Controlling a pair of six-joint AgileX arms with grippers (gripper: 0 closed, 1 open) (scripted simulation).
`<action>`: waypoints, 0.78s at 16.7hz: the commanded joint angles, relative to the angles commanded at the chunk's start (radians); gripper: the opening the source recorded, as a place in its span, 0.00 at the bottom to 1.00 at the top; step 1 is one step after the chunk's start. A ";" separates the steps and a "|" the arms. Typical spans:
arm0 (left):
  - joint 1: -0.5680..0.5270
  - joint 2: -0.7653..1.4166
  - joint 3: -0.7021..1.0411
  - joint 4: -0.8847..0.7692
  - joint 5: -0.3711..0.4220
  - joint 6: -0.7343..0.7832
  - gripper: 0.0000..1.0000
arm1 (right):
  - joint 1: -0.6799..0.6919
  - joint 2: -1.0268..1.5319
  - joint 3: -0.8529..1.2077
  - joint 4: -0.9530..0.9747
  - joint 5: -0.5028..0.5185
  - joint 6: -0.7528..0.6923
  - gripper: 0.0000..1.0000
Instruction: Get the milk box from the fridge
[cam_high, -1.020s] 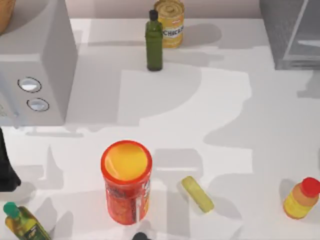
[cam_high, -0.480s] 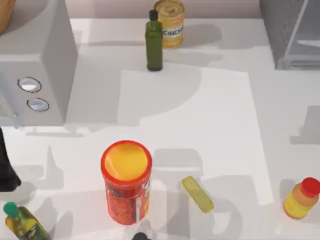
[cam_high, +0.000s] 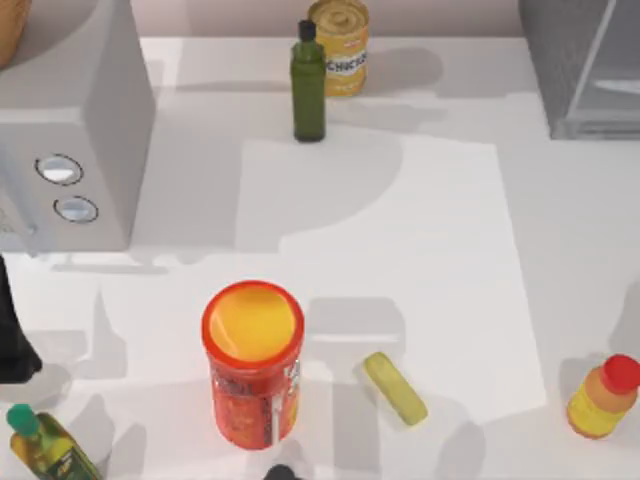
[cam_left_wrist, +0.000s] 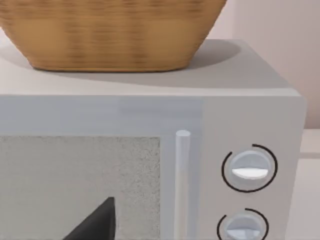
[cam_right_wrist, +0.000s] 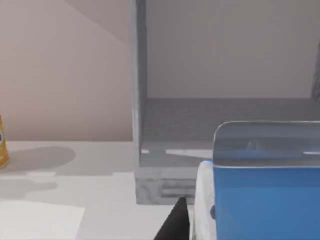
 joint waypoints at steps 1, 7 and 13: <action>0.000 0.000 0.000 0.000 0.000 0.000 1.00 | 0.005 -0.029 -0.017 -0.021 0.004 0.000 0.00; 0.000 0.000 0.000 0.000 0.000 0.000 1.00 | 0.006 -0.050 -0.030 -0.039 0.007 0.002 0.00; 0.000 0.000 0.000 0.000 0.000 0.000 1.00 | 0.040 0.107 0.019 0.087 -0.025 -0.001 0.00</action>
